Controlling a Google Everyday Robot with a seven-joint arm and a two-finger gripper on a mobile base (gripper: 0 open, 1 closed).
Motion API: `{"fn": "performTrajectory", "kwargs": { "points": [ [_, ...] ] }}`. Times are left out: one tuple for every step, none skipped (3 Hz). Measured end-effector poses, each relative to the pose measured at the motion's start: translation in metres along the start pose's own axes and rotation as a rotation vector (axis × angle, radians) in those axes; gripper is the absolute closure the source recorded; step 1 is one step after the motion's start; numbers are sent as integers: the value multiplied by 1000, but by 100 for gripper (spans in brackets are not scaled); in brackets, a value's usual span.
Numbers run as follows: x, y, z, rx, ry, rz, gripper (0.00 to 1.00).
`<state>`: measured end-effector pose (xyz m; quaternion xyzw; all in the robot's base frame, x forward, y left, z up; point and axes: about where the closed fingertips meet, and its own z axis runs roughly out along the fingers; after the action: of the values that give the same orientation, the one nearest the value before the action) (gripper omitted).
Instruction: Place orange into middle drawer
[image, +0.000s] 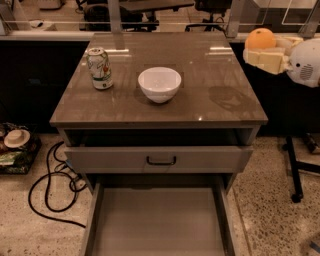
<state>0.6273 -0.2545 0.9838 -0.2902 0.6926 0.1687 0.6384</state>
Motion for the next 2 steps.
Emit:
{"fn": "performTrajectory", "kwargs": {
  "points": [
    [9,27,-30,24,6,-20,100],
    [46,42,-81,51,12,1,100]
  ]
}}
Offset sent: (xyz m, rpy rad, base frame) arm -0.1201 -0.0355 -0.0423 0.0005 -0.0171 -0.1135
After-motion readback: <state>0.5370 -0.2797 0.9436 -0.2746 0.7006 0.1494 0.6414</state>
